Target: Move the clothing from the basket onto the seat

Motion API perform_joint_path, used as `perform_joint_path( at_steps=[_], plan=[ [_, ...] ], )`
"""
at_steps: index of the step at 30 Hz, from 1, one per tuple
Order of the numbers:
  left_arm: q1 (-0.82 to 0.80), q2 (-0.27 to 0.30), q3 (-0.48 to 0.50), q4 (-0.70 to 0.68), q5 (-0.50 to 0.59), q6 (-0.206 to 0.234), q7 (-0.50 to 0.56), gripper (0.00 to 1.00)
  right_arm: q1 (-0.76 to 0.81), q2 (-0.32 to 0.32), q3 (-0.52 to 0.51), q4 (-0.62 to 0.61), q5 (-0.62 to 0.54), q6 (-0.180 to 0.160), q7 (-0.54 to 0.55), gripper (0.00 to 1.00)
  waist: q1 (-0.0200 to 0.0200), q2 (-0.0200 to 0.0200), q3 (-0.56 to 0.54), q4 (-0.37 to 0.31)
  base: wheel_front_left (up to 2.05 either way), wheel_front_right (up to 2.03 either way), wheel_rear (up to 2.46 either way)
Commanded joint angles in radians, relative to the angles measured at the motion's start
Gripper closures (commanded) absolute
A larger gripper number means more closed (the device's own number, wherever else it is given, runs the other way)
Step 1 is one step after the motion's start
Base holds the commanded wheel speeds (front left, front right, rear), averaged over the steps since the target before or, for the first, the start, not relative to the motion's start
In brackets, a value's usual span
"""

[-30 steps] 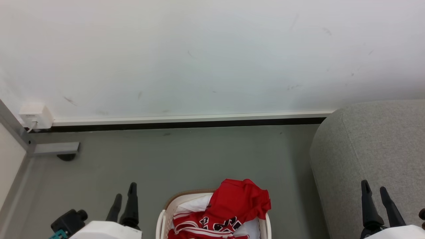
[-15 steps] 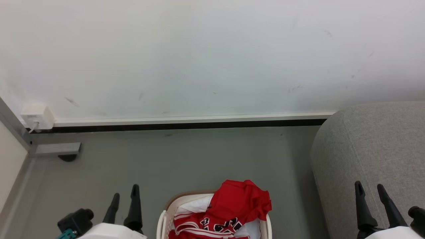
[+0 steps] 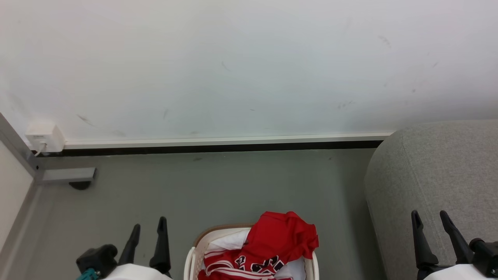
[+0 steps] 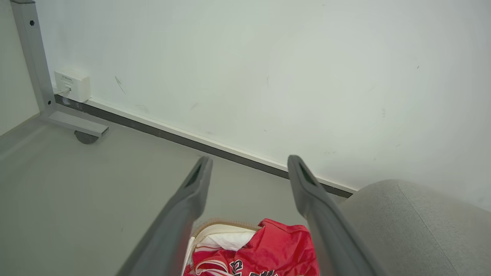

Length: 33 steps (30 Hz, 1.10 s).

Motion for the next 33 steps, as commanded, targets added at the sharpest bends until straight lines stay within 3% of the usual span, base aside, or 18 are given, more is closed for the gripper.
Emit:
perform_joint_path(
  at_steps=[1,33],
  plan=[
    [0.002,0.009,0.000,-0.009,0.034,0.002,-0.011,0.00,-0.017,-0.010,0.003,-0.002,-0.028,-0.001,-0.009,0.00,0.0000,0.0000,0.000,0.000,0.00,0.00,0.00],
    [0.015,0.010,-0.042,0.023,0.291,0.022,-0.079,0.00,-0.027,-0.013,-0.014,0.041,-0.230,-0.002,-0.076,0.00,0.0000,0.0000,-0.006,0.012,0.00,0.00,0.00]
  ],
)
